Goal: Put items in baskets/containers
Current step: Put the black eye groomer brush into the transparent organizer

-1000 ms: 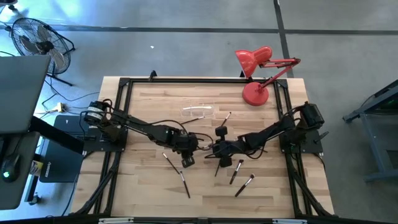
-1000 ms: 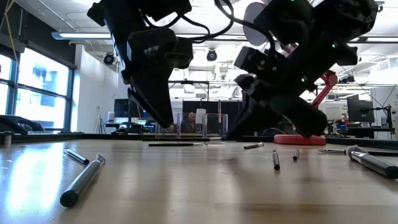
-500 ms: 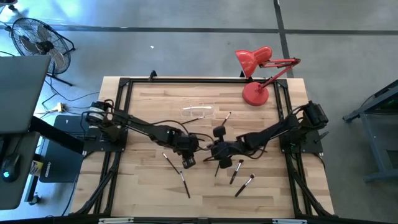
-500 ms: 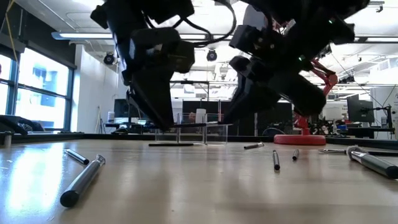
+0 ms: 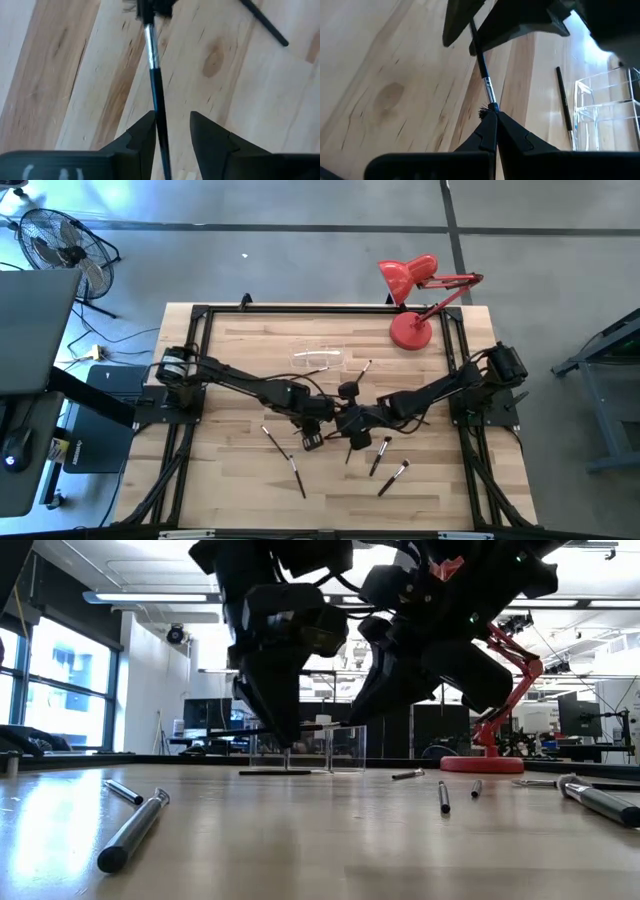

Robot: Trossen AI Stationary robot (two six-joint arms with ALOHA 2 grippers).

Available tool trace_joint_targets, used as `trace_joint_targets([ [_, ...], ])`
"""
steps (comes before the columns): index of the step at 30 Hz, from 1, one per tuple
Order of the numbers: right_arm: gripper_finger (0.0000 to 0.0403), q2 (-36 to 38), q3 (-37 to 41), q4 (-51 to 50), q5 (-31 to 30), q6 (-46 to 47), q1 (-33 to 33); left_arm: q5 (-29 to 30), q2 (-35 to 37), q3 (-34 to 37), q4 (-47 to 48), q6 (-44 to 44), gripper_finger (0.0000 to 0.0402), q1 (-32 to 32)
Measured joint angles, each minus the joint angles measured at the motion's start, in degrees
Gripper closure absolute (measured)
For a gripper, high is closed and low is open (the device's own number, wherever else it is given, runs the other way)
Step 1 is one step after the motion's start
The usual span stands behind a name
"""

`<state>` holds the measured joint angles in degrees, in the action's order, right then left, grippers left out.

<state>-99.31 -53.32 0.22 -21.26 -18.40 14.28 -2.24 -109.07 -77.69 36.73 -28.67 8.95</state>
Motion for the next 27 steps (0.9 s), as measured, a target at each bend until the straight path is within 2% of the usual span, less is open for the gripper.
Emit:
trace_joint_targets([
  [8,0.0403,0.0,0.0,1.2,-0.5,0.0,1.3,-1.2,-0.2,-0.4,0.4,1.9,0.0313,0.0],
  [14,0.0403,0.2,0.0,2.4,-0.5,0.4,2.3,-2.6,-0.2,-0.4,0.9,1.6,0.0388,0.0],
  [22,0.0402,0.2,0.0,2.4,-1.3,0.6,2.8,-3.2,-0.2,-0.4,0.8,0.7,0.0394,0.1],
  [27,0.0387,0.2,0.0,1.3,-3.0,5.6,2.7,-2.9,-0.2,-0.4,0.5,-0.5,0.0396,0.0],
])
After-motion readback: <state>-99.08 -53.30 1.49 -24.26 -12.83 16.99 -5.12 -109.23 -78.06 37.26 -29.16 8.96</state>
